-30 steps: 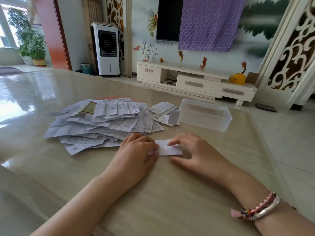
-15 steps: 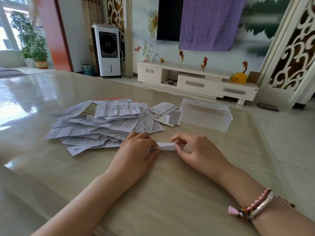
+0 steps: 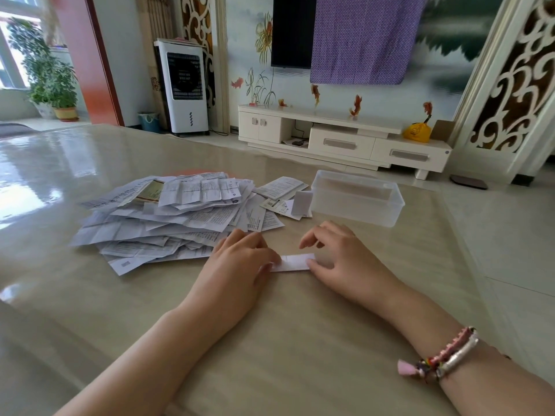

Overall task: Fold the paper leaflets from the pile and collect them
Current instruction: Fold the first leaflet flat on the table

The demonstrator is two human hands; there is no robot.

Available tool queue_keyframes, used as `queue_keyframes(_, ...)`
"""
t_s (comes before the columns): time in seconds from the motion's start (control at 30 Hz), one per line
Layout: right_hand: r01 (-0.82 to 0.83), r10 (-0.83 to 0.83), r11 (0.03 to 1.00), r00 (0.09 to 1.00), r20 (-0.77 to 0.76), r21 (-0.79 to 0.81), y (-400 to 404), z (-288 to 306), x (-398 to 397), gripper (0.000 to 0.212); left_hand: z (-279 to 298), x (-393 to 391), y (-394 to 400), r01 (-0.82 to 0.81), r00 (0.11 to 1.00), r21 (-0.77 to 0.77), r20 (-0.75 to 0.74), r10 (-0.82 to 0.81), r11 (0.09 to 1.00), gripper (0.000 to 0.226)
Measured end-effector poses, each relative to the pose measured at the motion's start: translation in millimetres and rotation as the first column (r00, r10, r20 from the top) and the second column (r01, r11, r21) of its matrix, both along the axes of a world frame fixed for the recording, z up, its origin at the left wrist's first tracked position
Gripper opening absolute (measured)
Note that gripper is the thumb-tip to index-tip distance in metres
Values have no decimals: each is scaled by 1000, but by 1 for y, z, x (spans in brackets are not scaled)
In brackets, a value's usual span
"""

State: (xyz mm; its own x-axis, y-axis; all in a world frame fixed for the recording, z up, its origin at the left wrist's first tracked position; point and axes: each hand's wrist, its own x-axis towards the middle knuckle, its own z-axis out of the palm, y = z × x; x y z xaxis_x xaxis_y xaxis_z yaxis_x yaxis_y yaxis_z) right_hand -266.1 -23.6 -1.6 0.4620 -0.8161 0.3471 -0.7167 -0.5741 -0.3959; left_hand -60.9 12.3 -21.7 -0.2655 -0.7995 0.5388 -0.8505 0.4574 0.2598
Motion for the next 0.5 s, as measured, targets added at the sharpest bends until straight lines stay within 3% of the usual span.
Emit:
queue_keyframes(0.13,-146,147,989,988,-55,22,5,4,-4,20,-5,3,-3,25,1000,-12,-13,-25,1000,18)
queue_keyframes(0.37,-197,180,978,963,-200,-68,3,5,-5,24,-4,3,-2,39,999,-4,-35,-39,999,17)
queue_keyframes(0.5,-220,206,974,956,-209,-47,-1,6,-7,29,-5,5,-3,36,999,-12,-28,-36,999,15)
